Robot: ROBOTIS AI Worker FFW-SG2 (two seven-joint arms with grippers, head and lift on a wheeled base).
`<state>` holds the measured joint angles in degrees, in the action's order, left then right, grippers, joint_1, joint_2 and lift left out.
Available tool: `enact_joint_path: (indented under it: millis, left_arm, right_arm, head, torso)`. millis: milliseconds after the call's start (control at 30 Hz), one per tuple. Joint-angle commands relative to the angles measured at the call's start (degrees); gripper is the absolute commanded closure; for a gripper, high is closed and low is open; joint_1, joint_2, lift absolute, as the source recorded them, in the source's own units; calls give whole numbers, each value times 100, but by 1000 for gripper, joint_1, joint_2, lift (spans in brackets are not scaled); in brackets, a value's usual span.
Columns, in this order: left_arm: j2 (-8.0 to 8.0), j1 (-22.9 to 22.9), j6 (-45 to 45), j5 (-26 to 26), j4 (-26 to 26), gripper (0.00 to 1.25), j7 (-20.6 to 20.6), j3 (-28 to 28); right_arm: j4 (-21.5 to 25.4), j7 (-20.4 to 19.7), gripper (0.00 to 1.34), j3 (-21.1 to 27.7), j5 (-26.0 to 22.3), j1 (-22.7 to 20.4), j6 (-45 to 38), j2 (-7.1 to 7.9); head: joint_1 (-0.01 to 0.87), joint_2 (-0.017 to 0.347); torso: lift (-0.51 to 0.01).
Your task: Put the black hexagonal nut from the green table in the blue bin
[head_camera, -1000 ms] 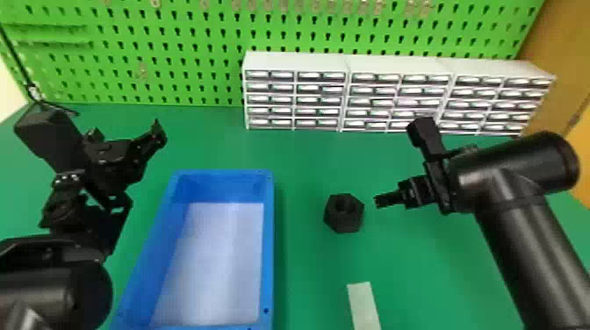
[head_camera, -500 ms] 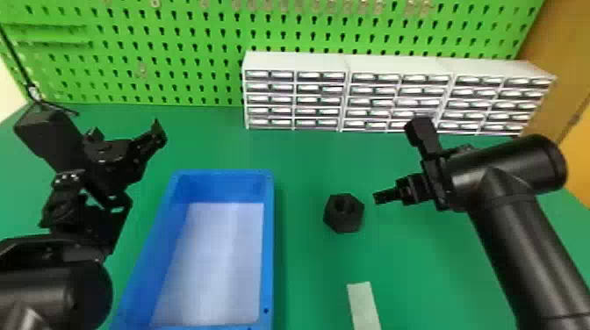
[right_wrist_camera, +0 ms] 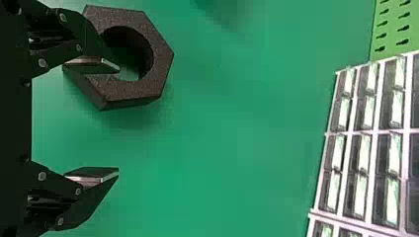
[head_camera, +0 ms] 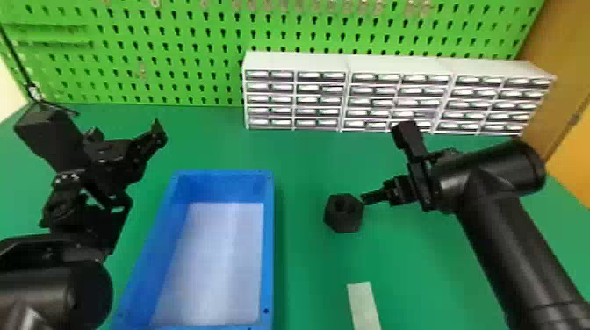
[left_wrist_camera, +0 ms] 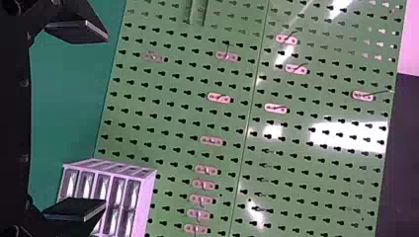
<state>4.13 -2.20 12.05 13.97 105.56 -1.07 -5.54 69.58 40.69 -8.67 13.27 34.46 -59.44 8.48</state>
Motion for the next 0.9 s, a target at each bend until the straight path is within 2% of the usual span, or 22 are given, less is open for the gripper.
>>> enact_joint_path:
  millis: [0,433,867]
  left_arm:
    - [0,0,-1,0,0,107,2,-9]
    - [0,-9,-1,-9,0,107,2,-9]
    - [0,-18,-1,-9,0,107,2,-18]
  right_arm:
    - [-260,0,516,-65,-61,60,205,-48]
    - [-744,-123,516,-240,-211,280,592,-110]
    - [-1236,-255,516,-196,-360,359,952,-128]
  head:
    - [692,8]
    - [692,8]
    - [692,8]
  torso:
    - [-97]
    - [-97]
    - [-97]
